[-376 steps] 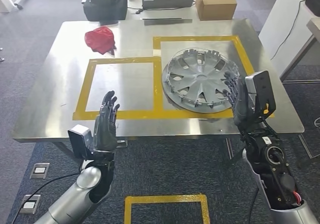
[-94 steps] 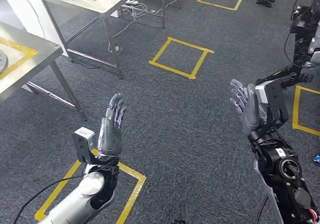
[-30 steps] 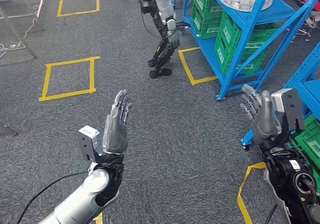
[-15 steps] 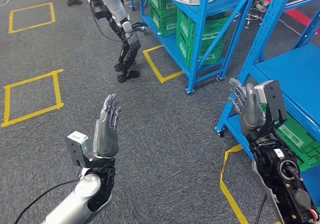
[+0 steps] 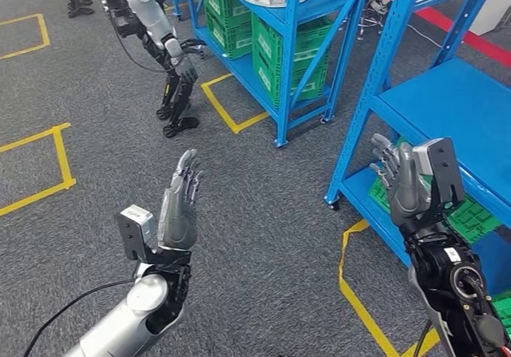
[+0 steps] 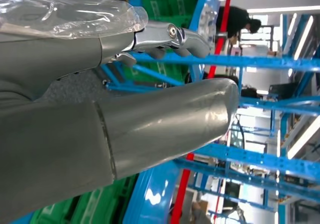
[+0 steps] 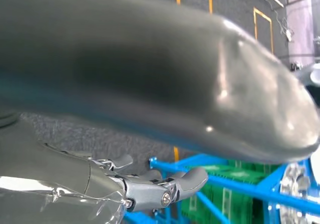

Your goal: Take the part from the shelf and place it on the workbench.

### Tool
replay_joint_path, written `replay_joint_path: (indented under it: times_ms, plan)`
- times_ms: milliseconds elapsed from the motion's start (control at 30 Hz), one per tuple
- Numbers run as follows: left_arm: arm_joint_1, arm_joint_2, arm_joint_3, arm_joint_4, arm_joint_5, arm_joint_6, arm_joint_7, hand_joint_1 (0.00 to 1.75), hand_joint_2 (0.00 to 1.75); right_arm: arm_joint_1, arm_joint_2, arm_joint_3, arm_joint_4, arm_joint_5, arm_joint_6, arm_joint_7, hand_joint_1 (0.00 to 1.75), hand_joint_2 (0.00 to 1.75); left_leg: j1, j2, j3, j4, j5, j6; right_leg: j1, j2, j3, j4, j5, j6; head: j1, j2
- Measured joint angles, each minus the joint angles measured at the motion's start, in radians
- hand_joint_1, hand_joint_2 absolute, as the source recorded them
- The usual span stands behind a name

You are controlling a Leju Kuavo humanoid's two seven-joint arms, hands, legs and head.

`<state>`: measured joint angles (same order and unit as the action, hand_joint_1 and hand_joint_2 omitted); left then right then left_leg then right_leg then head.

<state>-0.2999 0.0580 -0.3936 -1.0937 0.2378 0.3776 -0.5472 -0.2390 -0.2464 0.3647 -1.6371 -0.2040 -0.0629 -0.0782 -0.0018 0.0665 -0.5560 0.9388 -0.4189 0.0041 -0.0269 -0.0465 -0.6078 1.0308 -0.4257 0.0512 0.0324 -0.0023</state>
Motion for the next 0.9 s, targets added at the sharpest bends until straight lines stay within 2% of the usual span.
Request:
replay_joint_path:
  times_ms: [33, 67, 133, 167, 200, 233, 267, 300, 333, 367, 400, 433, 500, 533, 567, 600, 633, 667, 700, 733, 767, 833, 867, 900]
  plan:
    - [0.001, 0.002, 0.001, -0.004, -0.002, 0.001, 0.002, 0.0, 0.0, 0.0, 0.0, 0.001, 0.0, 0.0, 0.0, 0.0, 0.0, 0.0, -0.003, 0.007, 0.0, 0.003, -0.003, -0.005, 0.002, -0.01, 0.019, -0.039, 0.011, -0.005, 0.001, 0.0]
    - [0.003, 0.003, 0.002, -0.007, -0.003, 0.003, 0.004, 0.0, 0.0, 0.0, 0.001, 0.003, 0.001, 0.001, 0.001, -0.001, 0.0, 0.0, -0.006, 0.014, 0.001, 0.004, -0.005, -0.01, 0.004, -0.012, 0.024, -0.054, 0.011, -0.013, 0.0, 0.0]
    - [0.007, 0.006, 0.002, -0.015, -0.005, 0.007, 0.008, 0.0, 0.0, -0.002, 0.001, 0.005, 0.003, 0.001, 0.005, -0.002, 0.0, 0.0, -0.005, 0.029, 0.003, 0.005, -0.009, -0.019, 0.007, 0.012, 0.023, -0.054, 0.013, -0.03, -0.01, 0.0]
    - [0.008, 0.007, 0.002, -0.018, -0.006, 0.008, 0.009, 0.0, 0.0, -0.005, 0.002, 0.006, 0.003, 0.001, 0.006, -0.003, 0.0, 0.0, -0.002, 0.022, 0.001, 0.013, -0.017, -0.025, 0.007, 0.022, 0.023, -0.055, 0.015, -0.036, -0.015, 0.0]
    - [0.009, 0.008, 0.003, -0.022, -0.006, 0.009, 0.009, 0.0, 0.0, -0.008, 0.002, 0.007, 0.003, 0.001, 0.008, -0.003, 0.0, 0.0, 0.002, 0.006, -0.008, 0.038, -0.035, -0.03, 0.008, 0.031, 0.025, -0.057, 0.017, -0.042, -0.018, 0.0]
    - [0.011, 0.01, 0.003, -0.025, -0.006, 0.009, 0.009, 0.0, 0.0, -0.012, 0.004, 0.008, 0.003, 0.001, 0.009, -0.004, 0.0, 0.0, 0.005, -0.017, -0.03, 0.087, -0.062, -0.034, 0.007, 0.04, 0.025, -0.058, 0.018, -0.048, -0.022, 0.0]
    - [0.014, 0.012, 0.004, -0.027, -0.006, 0.009, 0.01, 0.0, 0.0, -0.015, 0.006, 0.009, 0.004, 0.001, 0.01, -0.004, 0.0, 0.0, 0.007, -0.04, -0.064, 0.156, -0.096, -0.036, 0.008, 0.049, 0.024, -0.058, 0.019, -0.052, -0.028, 0.0]
    - [0.019, 0.014, 0.006, -0.029, -0.007, 0.01, 0.011, 0.0, 0.0, -0.017, 0.008, 0.01, 0.005, 0.001, 0.011, -0.004, 0.0, 0.0, 0.007, -0.053, -0.103, 0.232, -0.128, -0.036, 0.01, 0.059, 0.023, -0.058, 0.02, -0.056, -0.033, 0.0]
    - [0.025, 0.016, 0.008, -0.03, -0.008, 0.011, 0.013, 0.0, 0.0, -0.017, 0.01, 0.011, 0.006, 0.001, 0.012, -0.004, 0.0, 0.0, 0.007, -0.058, -0.137, 0.293, -0.146, -0.035, 0.012, 0.07, 0.022, -0.058, 0.02, -0.058, -0.038, 0.0]
    - [0.03, 0.018, 0.01, -0.032, -0.01, 0.012, 0.015, 0.0, 0.0, -0.017, 0.012, 0.013, 0.008, 0.001, 0.013, -0.004, 0.0, 0.0, 0.007, -0.061, -0.156, 0.322, -0.147, -0.032, 0.014, 0.082, 0.021, -0.058, 0.021, -0.059, -0.041, 0.0]
    - [0.034, 0.021, 0.012, -0.036, -0.013, 0.013, 0.017, 0.0, 0.0, -0.017, 0.014, 0.014, 0.01, 0.001, 0.014, -0.004, 0.0, 0.0, 0.006, -0.063, -0.154, 0.306, -0.127, -0.027, 0.016, 0.095, 0.021, -0.058, 0.021, -0.06, -0.045, 0.0]
    - [0.036, 0.023, 0.014, -0.041, -0.015, 0.014, 0.02, 0.0, 0.0, -0.017, 0.016, 0.016, 0.011, 0.001, 0.015, -0.005, 0.0, 0.0, 0.004, -0.071, -0.132, 0.253, -0.093, -0.019, 0.017, 0.108, 0.022, -0.058, 0.022, -0.06, -0.048, 0.0]
    - [0.037, 0.028, 0.019, -0.052, -0.018, 0.015, 0.023, 0.0, 0.0, -0.018, 0.021, 0.018, 0.012, 0.001, 0.016, -0.007, 0.0, 0.0, -0.001, -0.117, -0.061, 0.102, -0.024, -0.002, 0.017, 0.129, 0.021, -0.057, 0.023, -0.059, -0.052, 0.0]
    - [0.038, 0.03, 0.022, -0.059, -0.019, 0.015, 0.024, 0.0, 0.0, -0.018, 0.023, 0.018, 0.013, 0.001, 0.016, -0.008, 0.0, 0.0, -0.003, -0.136, -0.035, 0.049, -0.006, 0.003, 0.016, 0.14, 0.02, -0.057, 0.023, -0.056, -0.052, 0.0]
    - [0.038, 0.033, 0.025, -0.065, -0.02, 0.015, 0.026, 0.0, 0.0, -0.018, 0.025, 0.019, 0.015, 0.001, 0.016, -0.009, 0.0, 0.0, -0.006, -0.149, -0.02, 0.019, 0.001, 0.006, 0.014, 0.15, 0.018, -0.057, 0.024, -0.052, -0.052, 0.0]
    - [0.039, 0.035, 0.027, -0.07, -0.02, 0.015, 0.027, 0.0, 0.0, -0.018, 0.026, 0.02, 0.016, 0.001, 0.015, -0.009, 0.0, 0.0, -0.009, -0.146, -0.014, 0.01, 0.001, 0.007, 0.012, 0.16, 0.017, -0.059, 0.025, -0.046, -0.054, 0.0]
    - [0.04, 0.036, 0.028, -0.075, -0.021, 0.015, 0.029, 0.0, 0.0, -0.018, 0.026, 0.021, 0.017, 0.001, 0.015, -0.01, 0.0, 0.0, -0.009, -0.133, -0.011, 0.005, 0.003, 0.009, 0.011, 0.171, 0.016, -0.062, 0.027, -0.04, -0.056, 0.0]
    - [0.041, 0.037, 0.028, -0.079, -0.021, 0.014, 0.03, 0.0, 0.0, -0.017, 0.026, 0.022, 0.017, 0.001, 0.015, -0.012, 0.0, 0.0, -0.007, -0.121, -0.006, -0.003, 0.006, 0.011, 0.012, 0.166, 0.014, -0.06, 0.025, -0.035, -0.058, 0.0]
    - [0.041, 0.037, 0.029, -0.082, -0.022, 0.012, 0.031, 0.0, 0.0, -0.018, 0.026, 0.024, 0.018, 0.001, 0.015, -0.013, 0.0, 0.0, -0.004, -0.109, -0.001, -0.012, 0.01, 0.014, 0.015, 0.149, 0.007, -0.045, 0.013, -0.031, -0.056, 0.0]
    - [0.042, 0.036, 0.029, -0.086, -0.023, 0.009, 0.032, 0.0, 0.0, -0.019, 0.026, 0.025, 0.018, 0.001, 0.015, -0.014, 0.0, 0.0, -0.001, -0.097, 0.003, -0.02, 0.013, 0.017, 0.018, 0.123, -0.01, -0.008, -0.01, -0.028, -0.051, 0.0]
    - [0.043, 0.036, 0.029, -0.088, -0.024, 0.007, 0.032, 0.0, 0.0, -0.02, 0.027, 0.027, 0.018, 0.002, 0.014, -0.015, 0.0, 0.0, -0.001, -0.085, 0.005, -0.024, 0.015, 0.019, 0.017, 0.093, -0.035, 0.051, -0.043, -0.026, -0.045, 0.0]
    - [0.046, 0.037, 0.029, -0.09, -0.027, 0.002, 0.034, 0.0, 0.0, -0.018, 0.027, 0.029, 0.02, 0.005, 0.01, -0.015, 0.0, 0.0, -0.001, -0.06, 0.006, -0.025, 0.013, 0.02, 0.014, 0.063, -0.096, 0.184, -0.103, -0.019, -0.035, 0.0]
    - [0.048, 0.038, 0.029, -0.09, -0.029, -0.001, 0.034, 0.0, 0.0, -0.017, 0.027, 0.031, 0.02, 0.008, 0.009, -0.014, 0.0, 0.0, 0.0, -0.048, 0.006, -0.024, 0.011, 0.019, 0.01, 0.057, -0.111, 0.218, -0.111, -0.015, -0.031, 0.0]
    - [0.048, 0.038, 0.029, -0.09, -0.031, -0.002, 0.034, 0.0, 0.0, -0.016, 0.027, 0.032, 0.02, 0.011, 0.008, -0.014, 0.0, 0.0, 0.001, -0.037, 0.007, -0.023, 0.009, 0.017, 0.007, 0.053, -0.108, 0.215, -0.099, -0.011, -0.027, 0.0]
